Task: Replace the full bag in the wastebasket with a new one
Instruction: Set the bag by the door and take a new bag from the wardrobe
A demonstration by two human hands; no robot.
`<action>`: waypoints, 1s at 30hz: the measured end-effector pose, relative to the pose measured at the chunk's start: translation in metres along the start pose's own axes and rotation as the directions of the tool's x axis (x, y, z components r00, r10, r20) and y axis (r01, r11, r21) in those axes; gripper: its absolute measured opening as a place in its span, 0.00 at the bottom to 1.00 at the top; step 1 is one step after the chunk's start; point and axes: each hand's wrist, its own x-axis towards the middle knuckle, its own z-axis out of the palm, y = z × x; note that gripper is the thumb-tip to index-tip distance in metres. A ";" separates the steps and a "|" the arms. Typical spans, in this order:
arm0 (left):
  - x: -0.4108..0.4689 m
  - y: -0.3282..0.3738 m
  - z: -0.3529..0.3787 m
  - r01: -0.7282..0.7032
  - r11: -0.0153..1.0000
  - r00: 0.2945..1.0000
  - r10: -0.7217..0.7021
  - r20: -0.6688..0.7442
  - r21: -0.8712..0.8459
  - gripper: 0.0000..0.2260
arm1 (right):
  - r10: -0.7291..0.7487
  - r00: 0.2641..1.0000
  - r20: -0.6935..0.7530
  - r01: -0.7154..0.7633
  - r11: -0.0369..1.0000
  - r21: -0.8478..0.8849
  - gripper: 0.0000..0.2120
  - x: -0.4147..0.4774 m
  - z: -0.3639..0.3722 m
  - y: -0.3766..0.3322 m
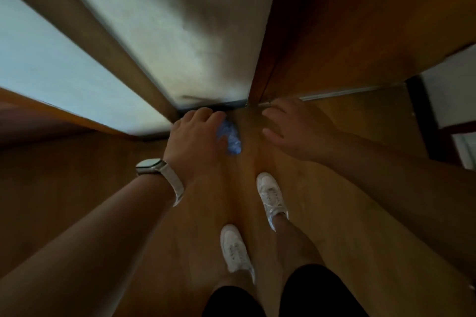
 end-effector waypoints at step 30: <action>-0.217 0.417 -0.174 -0.705 0.645 0.656 0.751 -0.077 0.294 0.20 | 0.630 0.712 -0.310 -0.633 0.767 0.106 0.28 -0.510 -0.255 -0.016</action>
